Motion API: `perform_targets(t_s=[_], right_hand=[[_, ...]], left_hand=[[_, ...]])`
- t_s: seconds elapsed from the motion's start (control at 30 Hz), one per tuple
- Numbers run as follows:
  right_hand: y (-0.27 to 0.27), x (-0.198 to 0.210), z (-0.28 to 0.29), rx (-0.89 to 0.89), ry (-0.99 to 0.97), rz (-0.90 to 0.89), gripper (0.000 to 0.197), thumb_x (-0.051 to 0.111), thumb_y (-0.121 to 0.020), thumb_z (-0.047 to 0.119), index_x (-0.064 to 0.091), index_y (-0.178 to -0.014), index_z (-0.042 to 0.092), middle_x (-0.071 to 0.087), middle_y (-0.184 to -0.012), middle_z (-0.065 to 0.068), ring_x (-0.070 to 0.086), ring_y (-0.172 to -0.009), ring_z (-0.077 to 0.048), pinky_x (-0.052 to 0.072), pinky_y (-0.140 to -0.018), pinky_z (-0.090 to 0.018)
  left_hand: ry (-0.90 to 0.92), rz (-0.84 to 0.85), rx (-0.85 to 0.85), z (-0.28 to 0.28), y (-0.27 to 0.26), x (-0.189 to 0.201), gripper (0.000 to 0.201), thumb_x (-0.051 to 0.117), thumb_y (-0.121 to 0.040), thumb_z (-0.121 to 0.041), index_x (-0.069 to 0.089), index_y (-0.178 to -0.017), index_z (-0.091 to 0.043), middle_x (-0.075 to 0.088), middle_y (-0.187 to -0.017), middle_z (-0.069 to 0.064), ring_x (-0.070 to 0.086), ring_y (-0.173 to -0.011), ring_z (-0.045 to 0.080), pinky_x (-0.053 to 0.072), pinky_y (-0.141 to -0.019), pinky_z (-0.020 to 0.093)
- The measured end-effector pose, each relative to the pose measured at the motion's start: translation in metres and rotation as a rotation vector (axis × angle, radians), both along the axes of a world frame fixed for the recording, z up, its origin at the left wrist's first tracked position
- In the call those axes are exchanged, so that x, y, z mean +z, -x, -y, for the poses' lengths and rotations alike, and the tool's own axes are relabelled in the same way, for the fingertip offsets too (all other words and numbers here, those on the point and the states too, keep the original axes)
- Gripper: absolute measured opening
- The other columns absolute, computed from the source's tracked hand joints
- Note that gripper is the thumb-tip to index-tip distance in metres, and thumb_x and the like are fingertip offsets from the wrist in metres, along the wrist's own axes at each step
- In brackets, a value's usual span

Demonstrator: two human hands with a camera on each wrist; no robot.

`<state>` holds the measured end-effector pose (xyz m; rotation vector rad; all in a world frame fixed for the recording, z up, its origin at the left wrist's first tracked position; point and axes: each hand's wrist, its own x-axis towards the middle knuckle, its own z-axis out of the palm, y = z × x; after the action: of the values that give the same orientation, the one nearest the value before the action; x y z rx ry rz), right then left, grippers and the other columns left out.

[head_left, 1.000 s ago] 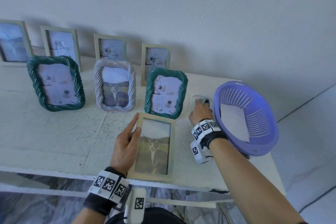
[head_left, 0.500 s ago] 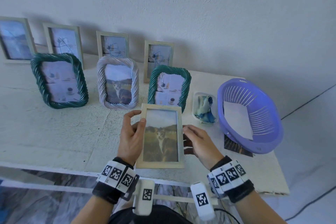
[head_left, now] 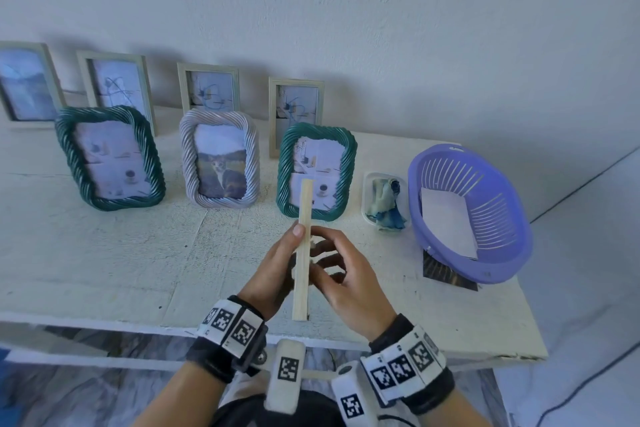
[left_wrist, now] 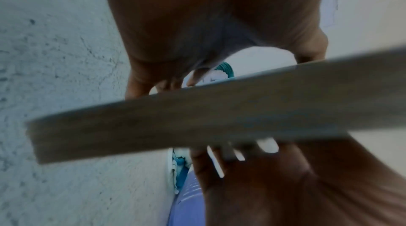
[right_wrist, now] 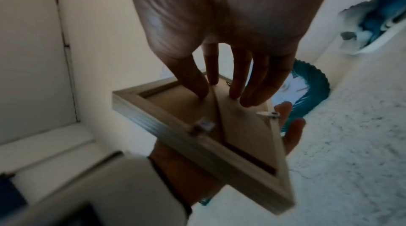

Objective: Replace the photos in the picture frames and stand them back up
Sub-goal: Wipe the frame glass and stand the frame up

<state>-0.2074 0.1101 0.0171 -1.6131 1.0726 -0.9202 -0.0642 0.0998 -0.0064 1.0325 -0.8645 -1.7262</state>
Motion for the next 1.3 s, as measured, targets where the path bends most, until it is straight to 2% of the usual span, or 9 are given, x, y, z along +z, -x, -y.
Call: perform_targets(t_s=[0.13, 0.33, 0.53, 0.6, 0.77, 0.9, 1.07, 1.2, 1.3], right_hand=[[0.002, -0.009, 0.001, -0.026, 0.091, -0.132, 0.043, 0.065, -0.092, 0.026, 0.049, -0.131, 0.033, 0.059, -0.108, 0.011, 0.061, -0.093, -0.010, 0.053, -0.070, -0.021], [0.020, -0.006, 0.006, -0.084, 0.370, -0.497, 0.035, 0.055, -0.083, 0.043, 0.062, -0.114, 0.027, 0.053, -0.091, 0.013, 0.054, -0.073, -0.005, 0.050, -0.063, -0.024], [0.029, -0.003, 0.009, -0.218, 0.642, -0.914, 0.015, 0.060, -0.086, 0.033, 0.066, -0.079, 0.021, 0.052, -0.058, 0.005, 0.050, -0.053, -0.018, 0.039, -0.046, -0.029], [0.024, 0.000, 0.004, -0.247, 0.464, -0.817, 0.015, 0.057, -0.092, 0.034, 0.066, -0.085, 0.024, 0.057, -0.051, 0.003, 0.054, -0.044, -0.016, 0.041, -0.043, -0.028], [0.018, 0.011, 0.009, -0.345, -0.341, 0.152, 0.044, 0.045, -0.101, 0.037, 0.068, -0.067, 0.021, 0.062, -0.063, -0.003, 0.059, -0.058, -0.019, 0.048, -0.056, -0.031], [0.034, 0.008, 0.017, -0.239, -0.749, 0.661, 0.059, 0.041, -0.096, 0.053, 0.072, -0.082, 0.005, 0.058, -0.067, -0.015, 0.055, -0.055, -0.023, 0.043, -0.051, -0.030], [0.049, 0.012, 0.029, -0.139, -0.555, 0.499, 0.070, 0.044, -0.089, 0.067, 0.066, -0.055, 0.009, 0.051, -0.052, -0.011, 0.048, -0.046, -0.022, 0.040, -0.054, -0.030], [0.061, 0.025, 0.045, -0.242, -0.460, 0.435, 0.047, 0.057, -0.080, 0.062, 0.074, -0.106, 0.028, 0.069, -0.098, -0.015, 0.064, -0.092, -0.025, 0.046, -0.090, -0.045], [0.071, 0.044, 0.065, -0.213, -0.344, 0.334, 0.066, 0.059, -0.076, 0.070, 0.073, -0.098, 0.010, 0.060, -0.084, -0.018, 0.058, -0.082, -0.030, 0.045, -0.076, -0.036]], left_hand=[[-0.050, -0.066, 0.014, 0.001, 0.001, 0.002, 0.098, 0.076, -0.056, -0.071, 0.053, -0.119, 0.000, 0.065, -0.104, 0.013, 0.065, -0.110, 0.026, 0.054, -0.084, 0.036], [0.009, 0.115, 0.047, 0.003, 0.000, 0.006, 0.087, 0.067, -0.058, -0.071, 0.056, -0.116, -0.008, 0.057, -0.093, 0.004, 0.057, -0.085, 0.015, 0.049, -0.077, 0.038], [0.048, 0.266, 0.083, 0.007, 0.004, 0.013, 0.095, 0.061, -0.060, -0.067, 0.043, -0.142, -0.023, 0.066, -0.098, -0.021, 0.062, -0.086, -0.004, 0.048, -0.080, 0.031], [0.046, 0.270, 0.130, 0.009, 0.005, 0.015, 0.103, 0.066, -0.057, -0.069, 0.035, -0.148, -0.029, 0.062, -0.124, -0.010, 0.062, -0.104, 0.000, 0.050, -0.092, 0.036], [0.121, 0.394, 0.188, 0.010, -0.002, 0.023, 0.110, 0.064, -0.060, -0.084, 0.028, -0.151, -0.031, 0.053, -0.141, -0.004, 0.055, -0.124, 0.011, 0.044, -0.105, 0.047], [0.066, 0.322, 0.209, 0.017, -0.010, 0.045, 0.065, 0.036, -0.087, -0.071, 0.065, -0.119, -0.022, 0.073, -0.107, 0.001, 0.069, -0.099, 0.021, 0.057, -0.072, 0.040], [-0.090, 0.255, 0.053, 0.032, -0.012, 0.063, 0.074, 0.019, -0.089, -0.072, 0.068, -0.115, -0.022, 0.074, -0.099, 0.014, 0.071, -0.094, 0.032, 0.056, -0.078, 0.055], [-0.103, 0.213, -0.028, 0.052, -0.006, 0.077, 0.067, 0.015, -0.091, -0.071, 0.064, -0.118, -0.035, 0.074, -0.107, 0.011, 0.070, -0.099, 0.031, 0.053, -0.083, 0.061], [-0.041, 0.224, -0.038, 0.073, -0.003, 0.097, 0.060, 0.018, -0.093, -0.068, 0.064, -0.118, -0.038, 0.072, -0.110, 0.014, 0.069, -0.100, 0.034, 0.052, -0.082, 0.066]])
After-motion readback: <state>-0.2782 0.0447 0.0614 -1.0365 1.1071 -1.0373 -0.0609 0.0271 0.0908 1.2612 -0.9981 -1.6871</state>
